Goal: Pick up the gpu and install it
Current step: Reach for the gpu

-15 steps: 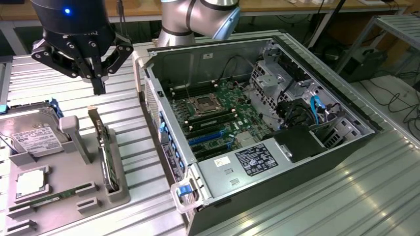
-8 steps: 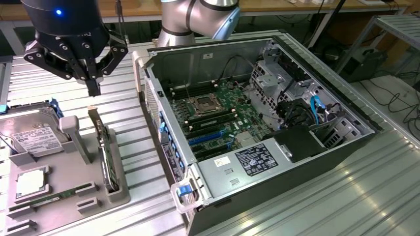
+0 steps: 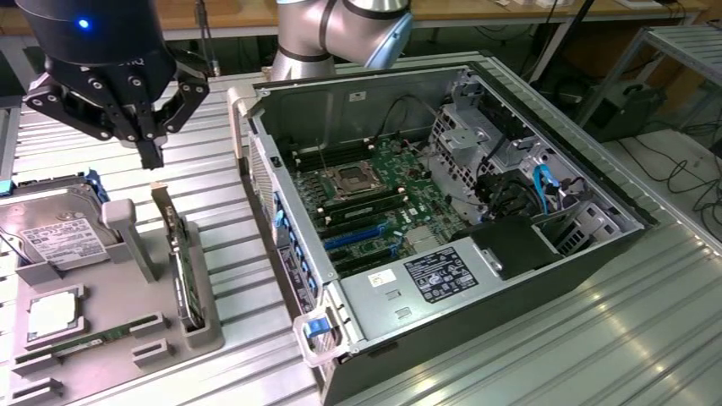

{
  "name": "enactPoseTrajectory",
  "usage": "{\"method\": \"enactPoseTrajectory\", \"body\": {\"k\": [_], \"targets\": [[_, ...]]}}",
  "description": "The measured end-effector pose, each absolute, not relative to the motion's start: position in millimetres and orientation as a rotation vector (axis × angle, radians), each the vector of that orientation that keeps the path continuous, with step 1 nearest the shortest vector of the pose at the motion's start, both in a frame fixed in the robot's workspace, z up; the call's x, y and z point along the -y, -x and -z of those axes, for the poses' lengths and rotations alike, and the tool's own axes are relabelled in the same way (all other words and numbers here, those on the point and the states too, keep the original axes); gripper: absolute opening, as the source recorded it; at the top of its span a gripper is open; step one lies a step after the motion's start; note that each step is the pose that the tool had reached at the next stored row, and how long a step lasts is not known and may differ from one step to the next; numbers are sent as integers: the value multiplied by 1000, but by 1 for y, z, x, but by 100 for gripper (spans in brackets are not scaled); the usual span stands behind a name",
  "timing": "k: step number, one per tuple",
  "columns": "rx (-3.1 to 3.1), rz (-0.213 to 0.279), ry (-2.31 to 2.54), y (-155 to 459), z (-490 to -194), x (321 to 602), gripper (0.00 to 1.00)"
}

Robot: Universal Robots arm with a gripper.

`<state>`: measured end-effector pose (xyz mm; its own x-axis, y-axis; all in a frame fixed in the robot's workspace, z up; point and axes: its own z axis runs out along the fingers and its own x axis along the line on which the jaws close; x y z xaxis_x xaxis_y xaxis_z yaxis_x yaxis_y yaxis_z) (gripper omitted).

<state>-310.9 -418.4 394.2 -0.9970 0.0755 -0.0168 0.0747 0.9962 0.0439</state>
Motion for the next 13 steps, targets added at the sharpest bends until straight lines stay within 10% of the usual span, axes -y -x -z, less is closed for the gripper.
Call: {"method": "enactPoseTrajectory", "body": {"k": [13], "targets": [[-3121,-67,-112,321,-393,436,11]]}}
